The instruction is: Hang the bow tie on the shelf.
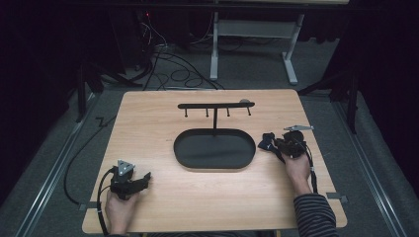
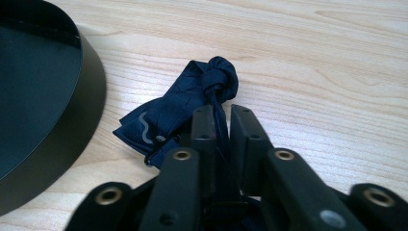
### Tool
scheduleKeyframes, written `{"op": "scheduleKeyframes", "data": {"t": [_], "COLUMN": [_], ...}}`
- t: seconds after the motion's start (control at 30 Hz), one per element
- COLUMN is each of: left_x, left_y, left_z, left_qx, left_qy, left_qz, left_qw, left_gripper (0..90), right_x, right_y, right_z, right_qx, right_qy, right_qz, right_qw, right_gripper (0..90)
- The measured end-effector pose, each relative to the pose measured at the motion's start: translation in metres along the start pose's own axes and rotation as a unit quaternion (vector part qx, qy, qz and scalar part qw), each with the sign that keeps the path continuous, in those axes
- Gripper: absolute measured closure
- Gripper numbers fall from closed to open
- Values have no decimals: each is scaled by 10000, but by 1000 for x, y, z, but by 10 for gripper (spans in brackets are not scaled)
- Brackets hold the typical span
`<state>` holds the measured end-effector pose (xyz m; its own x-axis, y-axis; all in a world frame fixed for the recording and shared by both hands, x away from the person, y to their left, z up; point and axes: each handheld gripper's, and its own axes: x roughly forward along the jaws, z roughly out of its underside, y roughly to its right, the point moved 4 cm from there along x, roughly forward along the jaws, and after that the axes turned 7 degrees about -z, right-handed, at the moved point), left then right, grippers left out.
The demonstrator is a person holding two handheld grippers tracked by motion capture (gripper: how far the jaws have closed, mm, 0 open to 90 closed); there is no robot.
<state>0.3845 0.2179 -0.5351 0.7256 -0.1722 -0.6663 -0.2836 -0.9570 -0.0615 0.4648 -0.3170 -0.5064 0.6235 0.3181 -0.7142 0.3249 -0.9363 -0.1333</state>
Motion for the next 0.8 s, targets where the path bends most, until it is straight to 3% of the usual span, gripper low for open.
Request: {"op": "scheduleKeyframes", "data": {"t": [0.27, 0.8], "left_x": [0, 0], "left_y": [0, 0], "left_z": [0, 0], "left_qx": [-1, 0], "left_qy": [1, 2], "left_qz": [1, -1], "left_qw": [10000, 10000], "left_gripper": [285, 285], "right_x": [-2, -33], "right_y": [-2, -14], "right_z": [-1, -10], "right_qx": [-65, -248], "right_qy": [61, 645], "right_qz": [-29, -191], "right_qw": [10000, 9974], "right_gripper": [900, 900]}}
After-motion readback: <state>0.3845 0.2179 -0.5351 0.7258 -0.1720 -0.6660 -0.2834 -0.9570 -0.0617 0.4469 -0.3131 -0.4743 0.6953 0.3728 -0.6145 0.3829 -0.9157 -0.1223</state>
